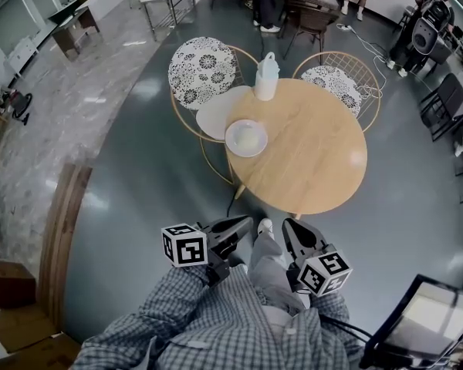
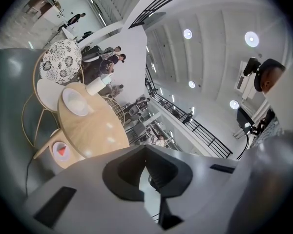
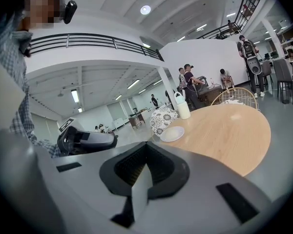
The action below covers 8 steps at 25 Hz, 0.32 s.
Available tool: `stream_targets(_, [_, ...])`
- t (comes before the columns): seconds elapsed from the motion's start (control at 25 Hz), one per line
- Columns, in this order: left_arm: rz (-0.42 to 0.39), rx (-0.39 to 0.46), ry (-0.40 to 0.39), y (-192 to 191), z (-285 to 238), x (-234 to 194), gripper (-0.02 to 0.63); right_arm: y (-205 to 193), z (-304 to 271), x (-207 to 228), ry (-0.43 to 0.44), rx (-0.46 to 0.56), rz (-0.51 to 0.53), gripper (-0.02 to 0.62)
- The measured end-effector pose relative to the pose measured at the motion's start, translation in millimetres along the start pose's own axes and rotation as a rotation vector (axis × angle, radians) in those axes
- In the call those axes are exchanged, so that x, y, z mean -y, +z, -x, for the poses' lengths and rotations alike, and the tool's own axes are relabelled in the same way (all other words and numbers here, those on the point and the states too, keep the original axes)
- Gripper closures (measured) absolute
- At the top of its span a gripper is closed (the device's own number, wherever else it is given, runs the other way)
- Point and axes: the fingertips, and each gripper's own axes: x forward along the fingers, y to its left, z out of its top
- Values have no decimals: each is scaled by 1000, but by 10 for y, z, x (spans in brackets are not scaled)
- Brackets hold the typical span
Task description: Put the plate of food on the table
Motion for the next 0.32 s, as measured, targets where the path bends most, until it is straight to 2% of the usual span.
stream_targets(0.32, [-10,-4,-18,-28,-23,81,598,27,8,-54,9,7,13,588])
